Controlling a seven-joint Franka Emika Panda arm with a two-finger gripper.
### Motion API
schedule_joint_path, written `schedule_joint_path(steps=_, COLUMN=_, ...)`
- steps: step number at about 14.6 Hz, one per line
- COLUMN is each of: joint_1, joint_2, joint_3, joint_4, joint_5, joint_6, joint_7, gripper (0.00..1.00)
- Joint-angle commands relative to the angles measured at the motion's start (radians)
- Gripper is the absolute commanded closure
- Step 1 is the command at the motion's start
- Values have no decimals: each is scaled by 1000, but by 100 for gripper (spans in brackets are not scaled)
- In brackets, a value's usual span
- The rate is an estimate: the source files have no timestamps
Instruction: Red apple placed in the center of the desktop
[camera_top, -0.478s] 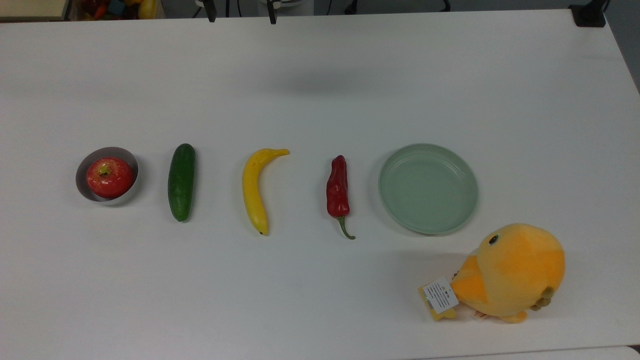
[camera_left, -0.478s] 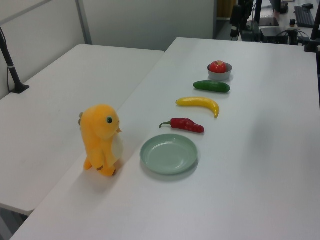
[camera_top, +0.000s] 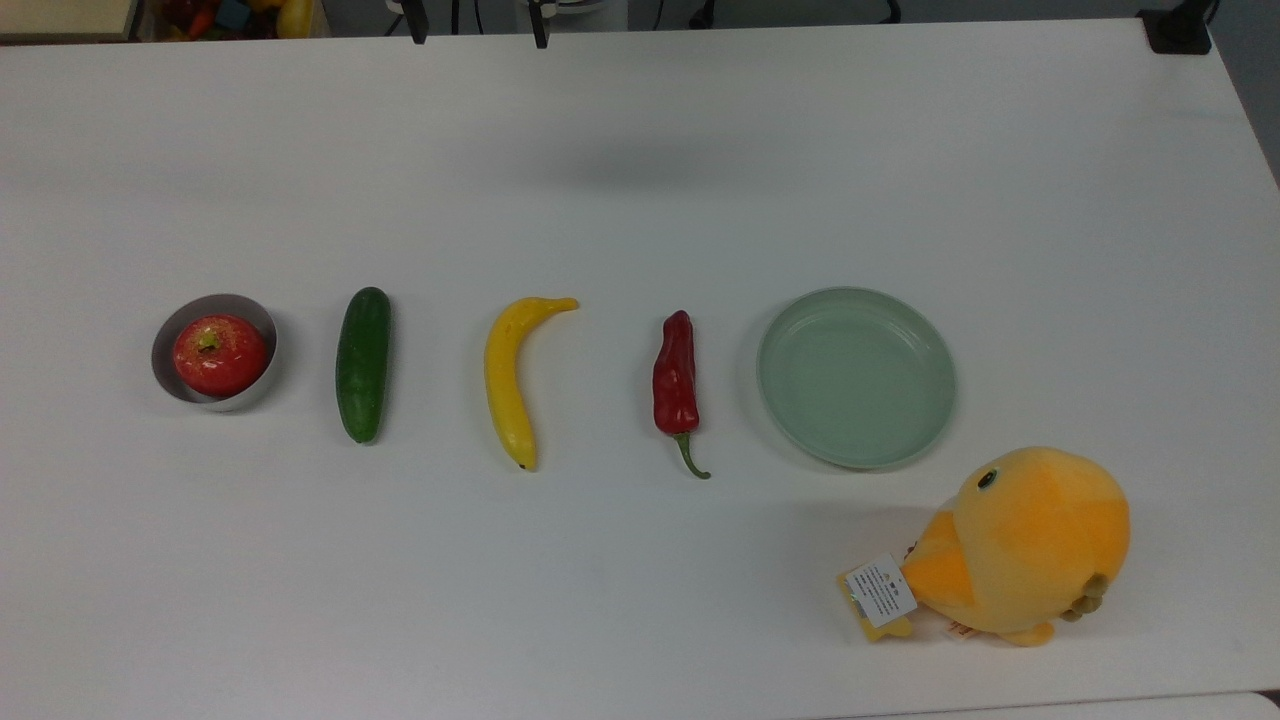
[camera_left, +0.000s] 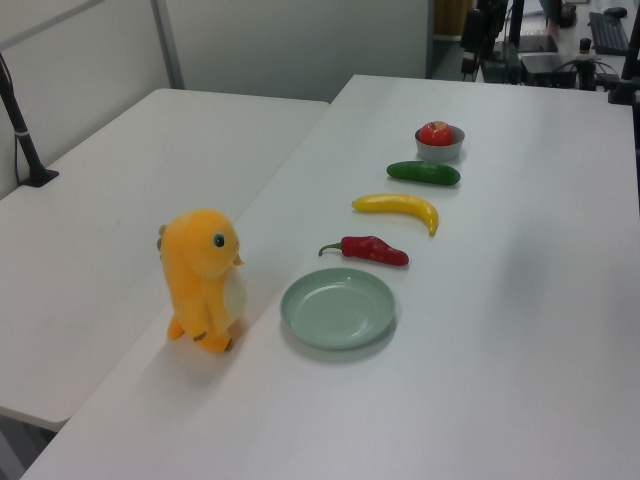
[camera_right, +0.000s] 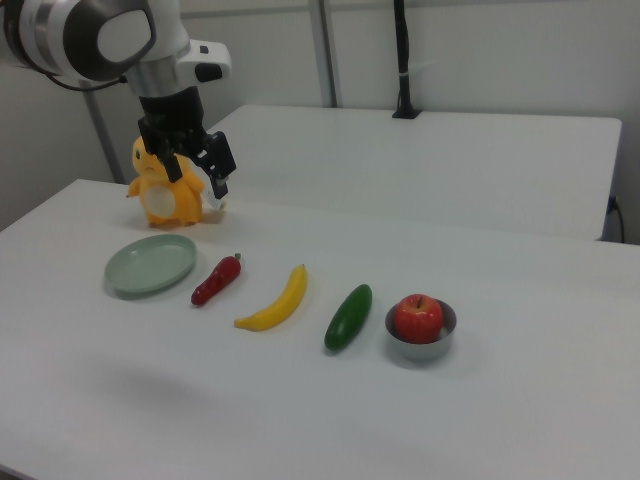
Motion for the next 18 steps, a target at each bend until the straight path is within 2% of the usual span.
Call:
schedule_joint_path(steps=1, joint_1=11, joint_2=-19, joint_3=-16, joint_4=-10, joint_5=11, joint_6=-24, joint_7=-25, gripper=0)
schedule_joint_path(steps=11, joint_1=1, joint_2=-5, joint_3=-16, joint_4=-10, joint_5=-3, joint_6=-24, joint_7=-39, gripper=0)
schedule_joint_path(steps=14, joint_1=-45, joint_2=33, joint_3=-17, joint_4=4, joint_5=-16, joint_6=-11, joint_7=-237, gripper=0)
schedule_joint_path(steps=18, joint_1=-106, joint_2=124, joint_3=-20, joint_4=111, joint_5=-35, joint_6=-5, joint_7=-327, gripper=0)
